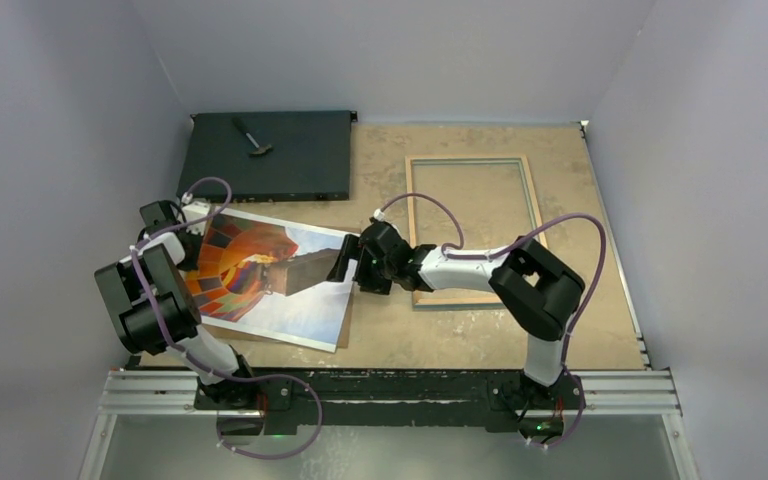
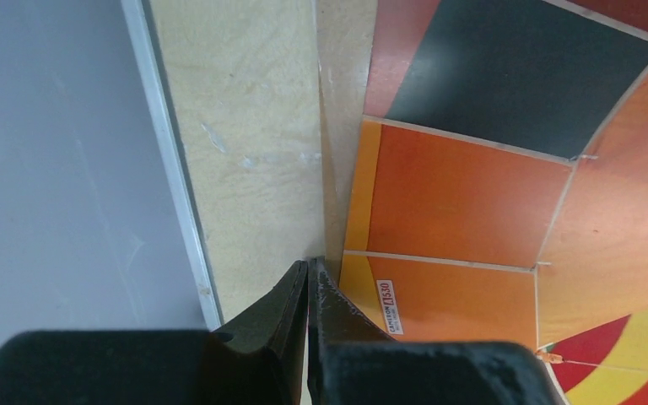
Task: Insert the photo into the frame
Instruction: Pick up the photo frame item at the center of the board.
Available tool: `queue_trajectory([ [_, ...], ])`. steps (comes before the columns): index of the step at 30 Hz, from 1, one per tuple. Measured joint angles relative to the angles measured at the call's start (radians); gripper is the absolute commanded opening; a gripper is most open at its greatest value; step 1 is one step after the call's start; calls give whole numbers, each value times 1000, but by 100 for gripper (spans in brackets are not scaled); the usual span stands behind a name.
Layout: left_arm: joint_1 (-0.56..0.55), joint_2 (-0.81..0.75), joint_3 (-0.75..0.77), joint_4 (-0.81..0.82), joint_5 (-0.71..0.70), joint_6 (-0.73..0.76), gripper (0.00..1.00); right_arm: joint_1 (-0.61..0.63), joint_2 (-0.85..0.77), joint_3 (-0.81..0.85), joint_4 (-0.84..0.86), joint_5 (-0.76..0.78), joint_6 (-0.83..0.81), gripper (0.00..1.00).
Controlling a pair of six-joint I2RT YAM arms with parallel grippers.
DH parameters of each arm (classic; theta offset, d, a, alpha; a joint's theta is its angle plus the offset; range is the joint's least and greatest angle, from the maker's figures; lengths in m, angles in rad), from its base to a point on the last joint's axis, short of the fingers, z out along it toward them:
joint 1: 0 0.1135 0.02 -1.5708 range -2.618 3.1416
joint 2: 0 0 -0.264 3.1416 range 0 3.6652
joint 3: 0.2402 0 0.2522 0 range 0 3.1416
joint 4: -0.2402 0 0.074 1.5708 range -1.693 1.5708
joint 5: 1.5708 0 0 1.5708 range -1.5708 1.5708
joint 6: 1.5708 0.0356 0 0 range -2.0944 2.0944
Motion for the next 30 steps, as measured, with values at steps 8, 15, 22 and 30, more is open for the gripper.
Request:
queue_trajectory([
  [8, 0, 21, -19, 101, 0, 26, 1, -18, 9, -16, 71, -80, 58, 97],
  [15, 0, 34, -21, 142, 0, 40, 0, -48, -2, -84, 199, -142, 113, 97],
  [22, 0, 43, -21, 166, 0, 49, 0, -69, -29, -119, 318, -184, 148, 96],
  [30, 0, 54, -20, 193, 0, 53, 0, -85, -32, -198, 526, -253, 218, 94],
])
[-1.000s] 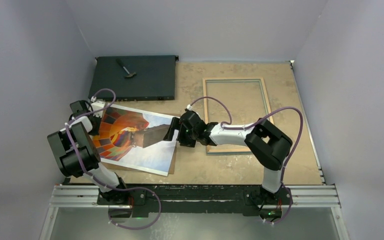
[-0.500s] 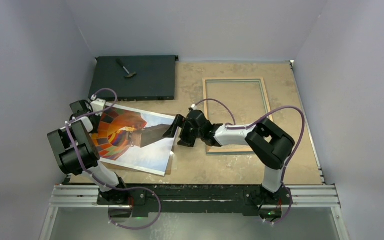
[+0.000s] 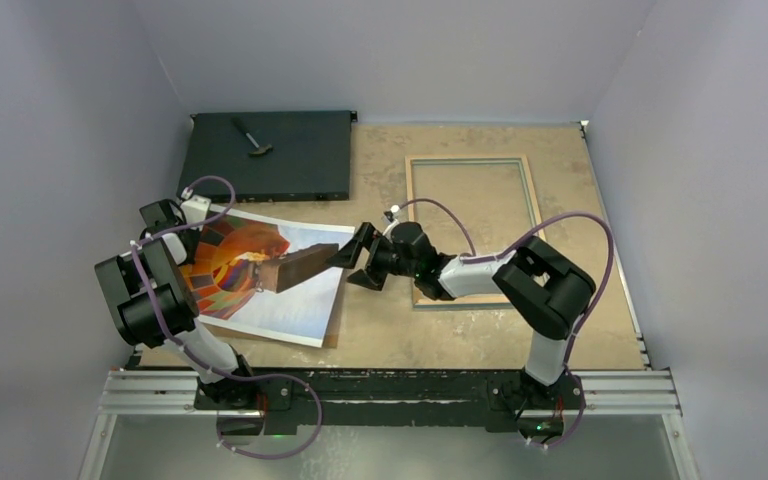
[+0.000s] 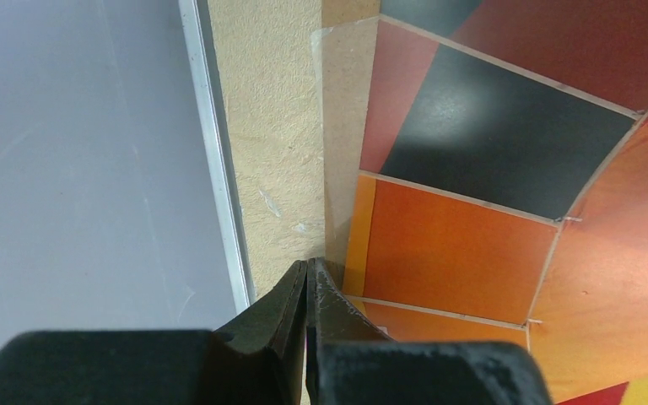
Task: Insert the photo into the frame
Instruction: Pick up the photo frame item at the center of the board.
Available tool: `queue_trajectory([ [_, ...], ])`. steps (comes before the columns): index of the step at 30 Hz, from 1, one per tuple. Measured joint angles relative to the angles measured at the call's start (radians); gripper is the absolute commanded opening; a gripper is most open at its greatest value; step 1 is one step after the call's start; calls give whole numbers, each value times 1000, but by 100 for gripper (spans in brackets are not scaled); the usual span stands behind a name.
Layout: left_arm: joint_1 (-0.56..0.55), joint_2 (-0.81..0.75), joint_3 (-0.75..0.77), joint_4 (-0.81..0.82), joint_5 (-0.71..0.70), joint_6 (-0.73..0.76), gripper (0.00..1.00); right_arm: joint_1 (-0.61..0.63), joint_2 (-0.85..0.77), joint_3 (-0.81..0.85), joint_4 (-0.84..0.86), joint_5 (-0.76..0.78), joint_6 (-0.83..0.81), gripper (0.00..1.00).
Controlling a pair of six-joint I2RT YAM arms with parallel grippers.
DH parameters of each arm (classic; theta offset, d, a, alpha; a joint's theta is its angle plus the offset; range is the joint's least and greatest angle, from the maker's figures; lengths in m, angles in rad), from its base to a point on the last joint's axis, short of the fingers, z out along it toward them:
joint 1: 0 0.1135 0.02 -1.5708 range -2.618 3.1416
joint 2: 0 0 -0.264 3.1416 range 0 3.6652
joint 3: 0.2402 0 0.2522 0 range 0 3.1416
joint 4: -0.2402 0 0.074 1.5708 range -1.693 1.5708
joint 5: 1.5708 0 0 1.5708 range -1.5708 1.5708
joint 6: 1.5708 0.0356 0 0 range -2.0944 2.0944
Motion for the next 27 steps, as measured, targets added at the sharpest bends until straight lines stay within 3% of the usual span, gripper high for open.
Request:
queue_trajectory([
  [10, 0, 3, 3, 1, 0, 0, 0, -7, 103, -51, 395, -139, 118, 90],
  [15, 0, 4, 3, 1, 0, 0, 0, -7, 144, -51, 462, -182, 146, 85],
  [22, 1, 12, 51, -51, 2, -15, 0, -6, 94, -47, 396, -204, 100, 45],
  [27, 6, 28, 103, -121, 10, -41, 0, -6, 60, -42, 360, -208, 64, 25],
])
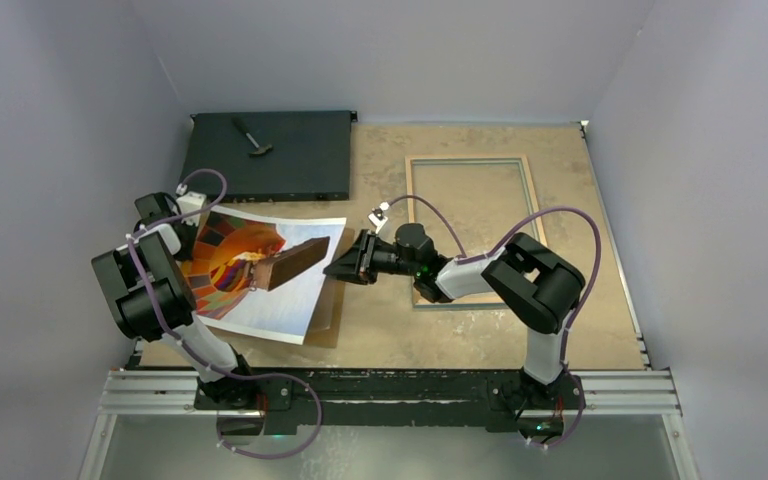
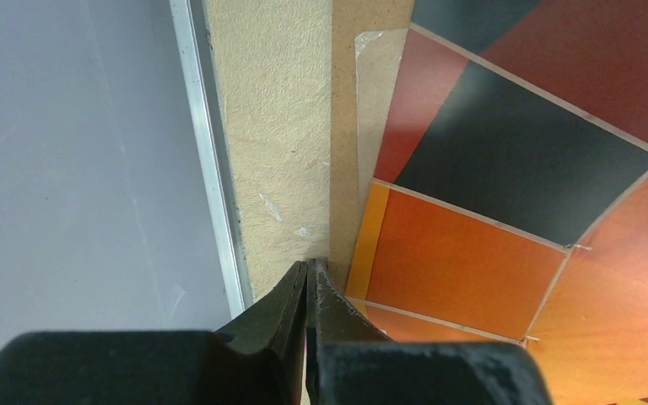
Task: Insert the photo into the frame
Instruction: Pick up the photo frame item at the center of the board.
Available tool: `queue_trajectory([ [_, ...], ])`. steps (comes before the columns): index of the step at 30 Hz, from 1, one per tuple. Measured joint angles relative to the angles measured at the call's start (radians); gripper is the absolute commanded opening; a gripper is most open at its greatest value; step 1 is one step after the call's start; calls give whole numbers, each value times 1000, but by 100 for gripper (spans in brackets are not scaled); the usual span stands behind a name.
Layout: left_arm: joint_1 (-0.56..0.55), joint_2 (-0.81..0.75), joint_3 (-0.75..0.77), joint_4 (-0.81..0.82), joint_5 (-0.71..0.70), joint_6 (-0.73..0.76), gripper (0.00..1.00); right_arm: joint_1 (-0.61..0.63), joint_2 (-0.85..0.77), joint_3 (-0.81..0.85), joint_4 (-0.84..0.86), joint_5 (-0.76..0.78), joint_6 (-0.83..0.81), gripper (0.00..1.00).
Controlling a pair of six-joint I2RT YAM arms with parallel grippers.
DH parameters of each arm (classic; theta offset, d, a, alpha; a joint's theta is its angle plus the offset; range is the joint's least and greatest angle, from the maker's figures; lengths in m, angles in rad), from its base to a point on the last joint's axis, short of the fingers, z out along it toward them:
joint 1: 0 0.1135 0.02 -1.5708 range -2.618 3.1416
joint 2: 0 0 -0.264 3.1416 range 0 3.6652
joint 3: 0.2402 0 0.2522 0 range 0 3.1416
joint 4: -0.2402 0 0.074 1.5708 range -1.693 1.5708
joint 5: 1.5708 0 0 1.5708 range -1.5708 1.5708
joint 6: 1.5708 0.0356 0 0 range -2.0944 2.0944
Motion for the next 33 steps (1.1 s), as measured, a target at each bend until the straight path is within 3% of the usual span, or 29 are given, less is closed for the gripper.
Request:
queue_trajectory([
  [4, 0, 5, 9, -13, 1, -6, 0, 0, 0, 0, -19, -1, -3, 16],
  [8, 1, 4, 7, -11, 1, -6, 0, -3, 0, 0, -34, -2, -6, 0],
  [16, 1, 8, 20, -28, 2, -13, 0, -53, -29, -4, -130, -4, -48, 0],
  [24, 1, 21, 55, -83, 9, -22, 0, -171, -237, 20, -469, 26, -235, 0],
  [27, 1, 22, 63, -104, 16, -22, 5, -220, -327, 32, -595, 54, -311, 0],
  [33, -9, 16, 103, -217, 56, -28, 28, -306, -445, 150, -870, 159, -476, 0],
])
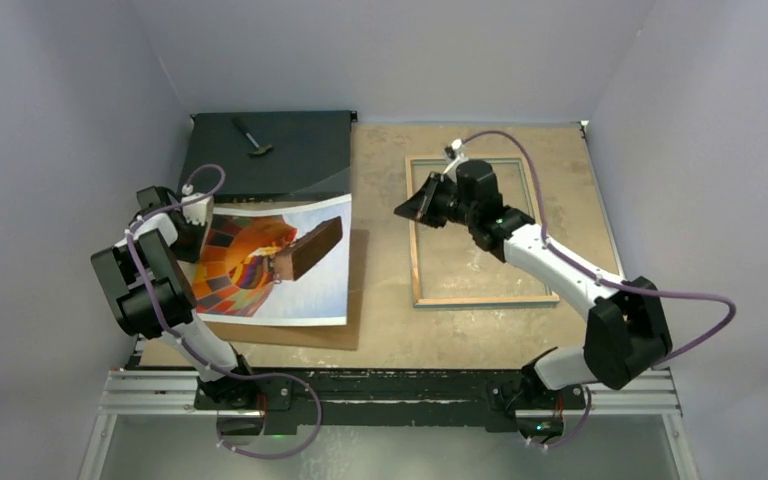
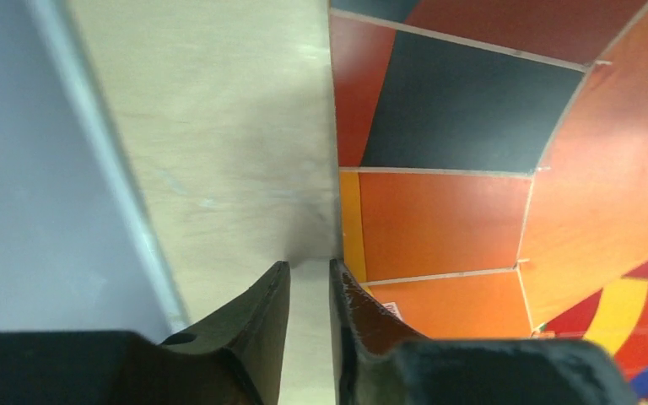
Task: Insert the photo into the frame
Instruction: Pick up the photo frame item at the center of the board.
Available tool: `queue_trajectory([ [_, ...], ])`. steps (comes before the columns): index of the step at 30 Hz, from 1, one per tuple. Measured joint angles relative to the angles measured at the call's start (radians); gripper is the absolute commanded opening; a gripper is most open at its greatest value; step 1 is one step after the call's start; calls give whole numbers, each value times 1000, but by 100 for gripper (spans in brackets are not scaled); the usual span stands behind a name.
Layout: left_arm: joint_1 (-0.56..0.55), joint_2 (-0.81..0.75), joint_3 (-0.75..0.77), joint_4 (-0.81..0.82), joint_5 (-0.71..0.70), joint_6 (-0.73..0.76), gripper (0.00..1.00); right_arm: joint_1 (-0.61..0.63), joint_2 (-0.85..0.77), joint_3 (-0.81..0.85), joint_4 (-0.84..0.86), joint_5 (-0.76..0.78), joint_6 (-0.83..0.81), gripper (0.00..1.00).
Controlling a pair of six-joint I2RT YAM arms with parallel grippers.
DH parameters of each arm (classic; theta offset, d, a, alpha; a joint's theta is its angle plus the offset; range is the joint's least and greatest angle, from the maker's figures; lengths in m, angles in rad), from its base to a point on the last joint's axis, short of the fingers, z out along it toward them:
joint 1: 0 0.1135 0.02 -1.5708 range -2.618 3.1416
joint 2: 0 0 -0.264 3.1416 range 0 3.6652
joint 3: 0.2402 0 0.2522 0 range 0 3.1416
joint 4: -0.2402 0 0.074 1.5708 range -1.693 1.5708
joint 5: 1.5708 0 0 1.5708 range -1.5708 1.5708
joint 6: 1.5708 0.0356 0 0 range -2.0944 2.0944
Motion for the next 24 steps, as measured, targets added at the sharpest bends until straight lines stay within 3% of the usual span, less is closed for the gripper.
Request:
queue_trajectory([
  [3, -27, -5, 27, -108, 44, -13, 40, -13, -24, 119, -128, 81, -94, 0],
  [7, -116, -24, 96, -271, 96, -24, 49, -13, -47, 264, -257, 165, -192, 0],
  [13, -269, -100, 231, -365, 159, -54, 50, -16, -93, 417, -346, 216, -281, 0],
  [21, -336, -127, 244, -439, 174, -80, 52, -24, -97, 471, -406, 209, -305, 0],
  [23, -339, -124, 301, -499, 191, -83, 78, -26, -90, 520, -432, 213, -321, 0],
  [24, -340, -123, 338, -521, 202, -79, 84, -27, -89, 551, -444, 214, -333, 0],
])
